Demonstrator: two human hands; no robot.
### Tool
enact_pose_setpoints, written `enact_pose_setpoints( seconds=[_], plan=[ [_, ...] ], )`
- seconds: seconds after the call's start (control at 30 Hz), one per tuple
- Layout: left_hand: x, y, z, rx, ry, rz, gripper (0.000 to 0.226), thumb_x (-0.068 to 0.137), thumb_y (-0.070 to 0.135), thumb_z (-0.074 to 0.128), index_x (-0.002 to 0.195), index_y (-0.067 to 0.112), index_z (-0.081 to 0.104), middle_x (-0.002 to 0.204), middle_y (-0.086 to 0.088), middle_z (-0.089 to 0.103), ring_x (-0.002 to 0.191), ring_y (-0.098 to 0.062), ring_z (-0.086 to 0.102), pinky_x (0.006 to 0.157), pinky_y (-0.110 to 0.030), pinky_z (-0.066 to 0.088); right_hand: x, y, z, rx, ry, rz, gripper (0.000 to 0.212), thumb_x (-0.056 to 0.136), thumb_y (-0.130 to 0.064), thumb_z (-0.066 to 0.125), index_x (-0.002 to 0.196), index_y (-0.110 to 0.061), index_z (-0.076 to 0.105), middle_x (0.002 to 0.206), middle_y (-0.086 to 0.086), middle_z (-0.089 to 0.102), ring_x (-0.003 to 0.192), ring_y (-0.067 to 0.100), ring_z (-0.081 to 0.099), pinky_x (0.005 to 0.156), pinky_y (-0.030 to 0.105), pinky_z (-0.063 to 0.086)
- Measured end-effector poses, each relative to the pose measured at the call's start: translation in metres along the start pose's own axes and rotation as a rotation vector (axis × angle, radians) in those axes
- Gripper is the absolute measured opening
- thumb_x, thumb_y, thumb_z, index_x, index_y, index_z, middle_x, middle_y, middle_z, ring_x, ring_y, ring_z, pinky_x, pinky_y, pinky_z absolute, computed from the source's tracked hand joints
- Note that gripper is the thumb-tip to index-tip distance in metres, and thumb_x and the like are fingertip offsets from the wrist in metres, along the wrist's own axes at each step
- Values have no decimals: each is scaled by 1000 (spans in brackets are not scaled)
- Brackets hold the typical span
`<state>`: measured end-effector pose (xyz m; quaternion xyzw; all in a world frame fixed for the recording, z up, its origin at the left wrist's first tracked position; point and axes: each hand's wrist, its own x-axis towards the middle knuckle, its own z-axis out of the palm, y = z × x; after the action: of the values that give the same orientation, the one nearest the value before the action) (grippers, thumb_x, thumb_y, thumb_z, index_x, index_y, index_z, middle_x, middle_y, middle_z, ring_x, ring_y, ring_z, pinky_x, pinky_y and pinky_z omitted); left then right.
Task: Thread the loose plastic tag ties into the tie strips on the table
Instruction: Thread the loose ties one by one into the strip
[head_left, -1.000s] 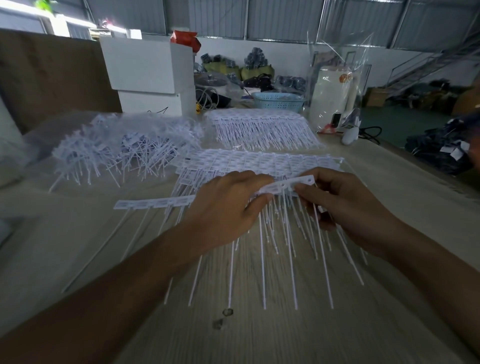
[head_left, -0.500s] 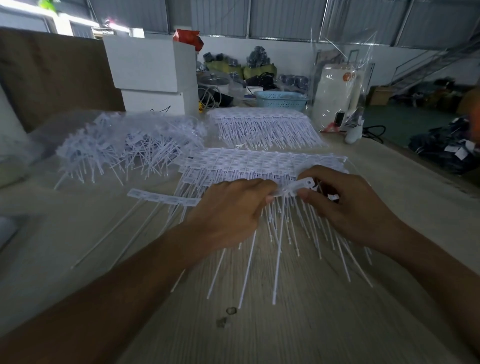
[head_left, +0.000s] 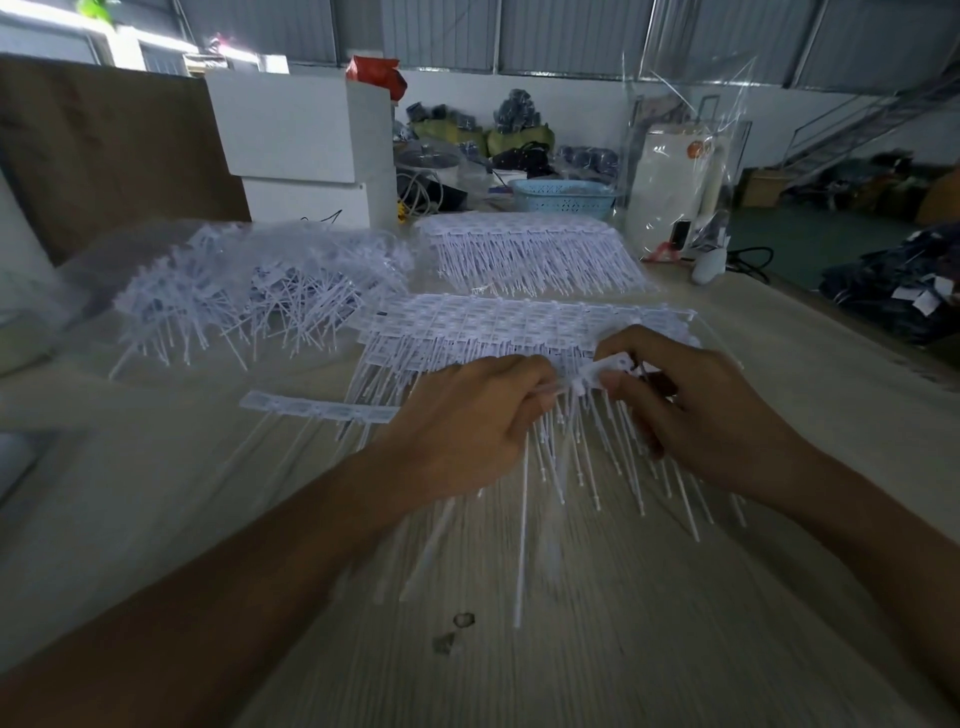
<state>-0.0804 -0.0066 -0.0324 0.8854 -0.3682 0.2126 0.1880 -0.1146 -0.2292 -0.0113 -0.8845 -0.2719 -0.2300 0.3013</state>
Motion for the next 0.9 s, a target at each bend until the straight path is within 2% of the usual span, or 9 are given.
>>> enact_pose_setpoints(
  seconds=[0.13, 0.3, 0.37, 0.4, 0.43, 0.53, 0.73, 0.8, 0.9],
  plan=[
    [-1, 2, 1, 11, 12, 2, 15, 101, 35, 50, 111, 26, 57, 99, 9, 64, 85, -18, 61, 64, -29, 41, -1, 7, -1, -10, -6, 34, 25, 101, -24, 53, 124, -31, 56, 69, -1, 60, 55, 15, 54, 58, 38, 46],
    [-2, 4, -1, 26, 12, -1, 18, 101, 36, 50, 113, 26, 58, 102, 10, 65, 87, -17, 62, 64, -29, 38, 0, 14, -2, 71, -30, 181, 66, 96, -30, 61, 150, -43, 24, 63, 4, 56, 49, 14, 48, 52, 26, 40],
    [-2, 5, -2, 34, 8, -5, 19, 101, 37, 49, 114, 26, 58, 104, 10, 65, 89, -16, 62, 65, -29, 40, 1, 13, -5, 139, -80, 296, 60, 93, -37, 63, 143, -43, 30, 77, 12, 69, 61, 28, 59, 63, 40, 50],
    [-1, 5, -2, 30, 4, -6, 19, 101, 37, 49, 114, 26, 59, 104, 10, 65, 89, -17, 62, 68, -31, 44, 1, 13, -7, 137, -105, 314, 43, 92, -42, 63, 131, -38, 45, 82, 11, 71, 66, 31, 62, 66, 47, 52],
    [-1, 6, -2, 26, 1, -6, 19, 101, 37, 49, 114, 26, 59, 104, 10, 65, 90, -17, 62, 71, -33, 47, 2, 12, -9, 117, -120, 303, 28, 90, -46, 60, 112, -29, 58, 76, 4, 71, 61, 26, 60, 62, 44, 51],
    [-1, 6, -2, 33, 8, 2, 20, 101, 35, 49, 116, 26, 59, 103, 10, 65, 91, -17, 61, 73, -33, 46, 3, 9, -11, 107, -150, 278, 34, 95, -42, 57, 74, -15, 59, 55, -6, 56, 45, 7, 46, 46, 22, 39],
    [-1, 5, -1, 23, 24, 32, 25, 105, 33, 44, 121, 22, 60, 109, 6, 67, 96, -21, 64, 76, -38, 51, 0, 7, -10, 359, -236, 323, 25, 101, -35, 50, 99, -11, 56, 59, 3, 58, 47, 17, 50, 46, 28, 46],
    [-2, 5, -1, 12, 10, 42, 32, 105, 33, 37, 122, 22, 61, 110, 5, 68, 95, -21, 65, 77, -41, 52, -2, 6, -10, 424, -275, 328, 16, 102, -38, 48, 100, -23, 52, 58, 3, 52, 45, 16, 42, 42, 27, 40],
    [-2, 2, -1, -18, -4, 24, 37, 101, 33, 32, 118, 22, 63, 105, 4, 68, 91, -22, 65, 76, -42, 53, -2, 10, -9, 221, -222, 296, 23, 94, -52, 47, 103, -31, 50, 58, -2, 46, 48, 10, 40, 46, 28, 38]
  ],
)
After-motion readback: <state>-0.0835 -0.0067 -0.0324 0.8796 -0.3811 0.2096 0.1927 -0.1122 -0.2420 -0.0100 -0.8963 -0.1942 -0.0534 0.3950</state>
